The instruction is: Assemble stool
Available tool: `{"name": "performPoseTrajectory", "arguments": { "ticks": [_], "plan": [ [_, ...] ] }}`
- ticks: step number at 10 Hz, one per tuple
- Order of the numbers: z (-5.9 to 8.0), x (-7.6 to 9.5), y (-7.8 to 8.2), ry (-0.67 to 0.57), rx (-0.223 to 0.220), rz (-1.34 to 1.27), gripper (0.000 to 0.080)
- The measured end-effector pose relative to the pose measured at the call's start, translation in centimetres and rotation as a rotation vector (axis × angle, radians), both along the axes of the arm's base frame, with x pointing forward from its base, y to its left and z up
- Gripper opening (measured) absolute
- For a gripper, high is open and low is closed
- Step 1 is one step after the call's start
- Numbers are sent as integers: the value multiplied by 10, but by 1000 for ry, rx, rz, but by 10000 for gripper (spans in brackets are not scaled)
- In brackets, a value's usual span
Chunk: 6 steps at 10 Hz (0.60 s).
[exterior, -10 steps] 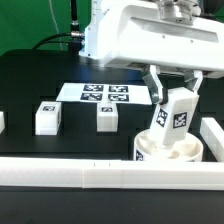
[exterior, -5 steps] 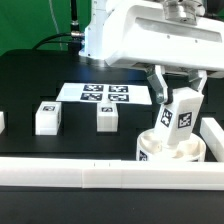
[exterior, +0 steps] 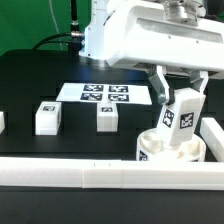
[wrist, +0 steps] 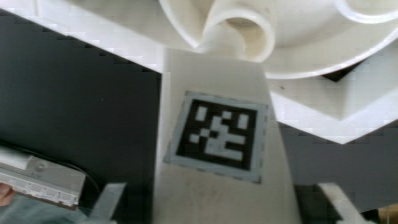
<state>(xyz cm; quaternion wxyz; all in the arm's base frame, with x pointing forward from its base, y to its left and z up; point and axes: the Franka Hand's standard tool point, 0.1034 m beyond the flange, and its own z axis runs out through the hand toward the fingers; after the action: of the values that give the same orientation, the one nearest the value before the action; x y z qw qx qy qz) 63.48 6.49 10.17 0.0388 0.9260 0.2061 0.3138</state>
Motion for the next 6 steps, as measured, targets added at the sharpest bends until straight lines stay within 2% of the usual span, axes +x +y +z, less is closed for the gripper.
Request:
{"name": "performPoseTrajectory", "arguments": {
  "ticks": [6],
  "plan": [
    [0,-7,6,10,7,-2,327]
  ]
}}
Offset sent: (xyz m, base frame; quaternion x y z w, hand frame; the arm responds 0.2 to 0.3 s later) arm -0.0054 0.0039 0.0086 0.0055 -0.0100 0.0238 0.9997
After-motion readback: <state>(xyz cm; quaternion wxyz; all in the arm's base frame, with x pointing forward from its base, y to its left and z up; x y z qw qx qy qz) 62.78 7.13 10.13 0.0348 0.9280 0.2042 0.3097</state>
